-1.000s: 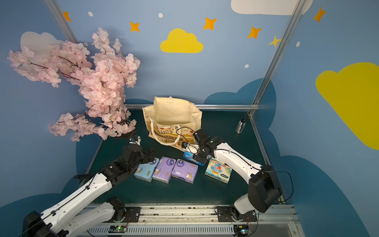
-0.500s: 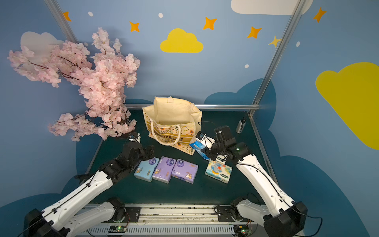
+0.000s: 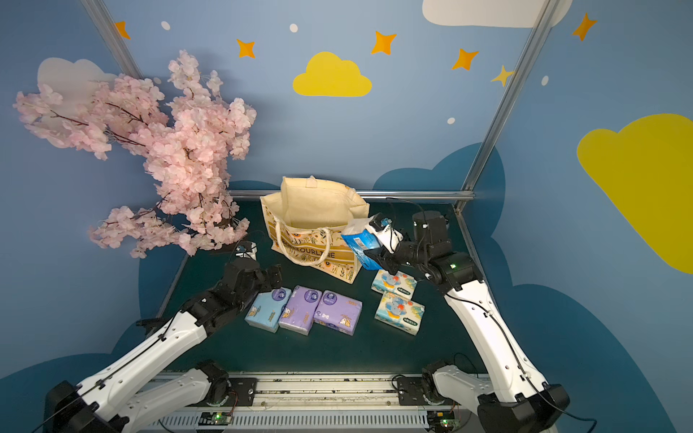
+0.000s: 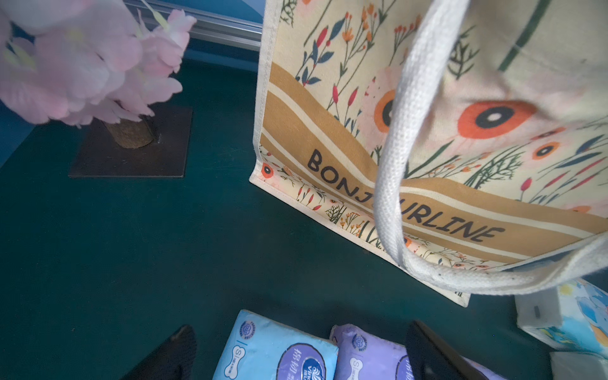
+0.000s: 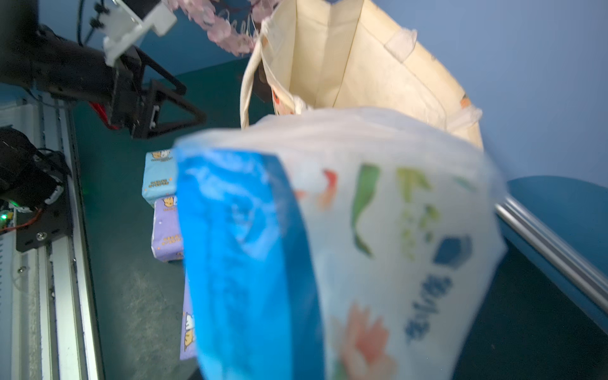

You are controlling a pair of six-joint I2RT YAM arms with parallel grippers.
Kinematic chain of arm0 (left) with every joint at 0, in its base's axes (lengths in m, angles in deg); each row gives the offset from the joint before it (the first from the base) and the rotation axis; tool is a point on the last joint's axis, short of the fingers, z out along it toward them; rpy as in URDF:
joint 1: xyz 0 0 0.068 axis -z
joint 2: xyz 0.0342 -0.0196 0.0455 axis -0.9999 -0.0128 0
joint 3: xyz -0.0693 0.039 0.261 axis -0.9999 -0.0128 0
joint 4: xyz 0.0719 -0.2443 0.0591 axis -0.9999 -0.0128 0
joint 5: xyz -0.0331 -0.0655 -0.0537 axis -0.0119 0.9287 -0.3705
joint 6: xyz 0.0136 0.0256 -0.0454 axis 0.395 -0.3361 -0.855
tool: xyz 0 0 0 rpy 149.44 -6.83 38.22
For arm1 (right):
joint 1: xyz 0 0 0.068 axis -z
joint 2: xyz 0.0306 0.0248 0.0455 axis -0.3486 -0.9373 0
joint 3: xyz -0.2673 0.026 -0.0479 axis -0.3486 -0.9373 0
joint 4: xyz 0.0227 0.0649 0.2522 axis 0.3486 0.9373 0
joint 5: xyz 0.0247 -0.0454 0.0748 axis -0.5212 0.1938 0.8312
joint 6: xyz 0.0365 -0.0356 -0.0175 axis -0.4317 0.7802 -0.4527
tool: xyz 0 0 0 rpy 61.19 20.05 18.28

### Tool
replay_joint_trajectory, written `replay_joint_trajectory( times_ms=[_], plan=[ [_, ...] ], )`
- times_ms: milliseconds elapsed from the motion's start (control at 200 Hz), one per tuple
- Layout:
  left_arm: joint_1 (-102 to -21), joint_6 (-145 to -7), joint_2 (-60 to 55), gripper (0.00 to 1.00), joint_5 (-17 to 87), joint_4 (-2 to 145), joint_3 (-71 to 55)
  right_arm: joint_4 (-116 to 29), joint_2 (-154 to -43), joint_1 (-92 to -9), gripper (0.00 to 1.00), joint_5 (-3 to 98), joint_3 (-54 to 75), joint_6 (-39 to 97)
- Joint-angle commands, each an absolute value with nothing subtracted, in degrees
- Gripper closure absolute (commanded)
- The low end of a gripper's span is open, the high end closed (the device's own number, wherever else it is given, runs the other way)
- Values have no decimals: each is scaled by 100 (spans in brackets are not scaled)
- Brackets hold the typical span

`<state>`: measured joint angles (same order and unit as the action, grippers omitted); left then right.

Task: Put tissues into the canvas bag
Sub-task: Place the pack of facial tissues in the canvas bag.

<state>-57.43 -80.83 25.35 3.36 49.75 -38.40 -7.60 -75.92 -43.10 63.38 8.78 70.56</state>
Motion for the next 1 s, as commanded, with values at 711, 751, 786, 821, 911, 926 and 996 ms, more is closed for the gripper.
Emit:
replay_joint_trajectory(
  times_ms=[711,751,786,821,911,926,996],
  plan=[
    [-5881,-7873,1387,0,1722,4761,-1554,-1326,-11512,-5425,58,5038,5313,6909],
    [-5915,-7937,1283,0,1851,4722,-1428,-985,-11808,-5480,58,4906,5666,7089],
    [-5925,-7982,1224,1,1983,4720,-1359,-643,-12064,-5524,58,4781,5978,7244],
    [-5937,-8031,1162,0,2080,4690,-1291,-379,-12321,-5566,58,4649,6298,7375],
    [-5973,-8104,1043,0,2235,4616,-1121,40,-12788,-5630,58,4335,6846,7595],
    [-5969,-8111,1024,0,2250,4610,-1098,44,-12834,-5634,58,4291,6848,7621],
    [-6004,-8153,973,0,2303,4588,-1011,39,-12971,-5645,57,4143,6825,7687]
  ],
)
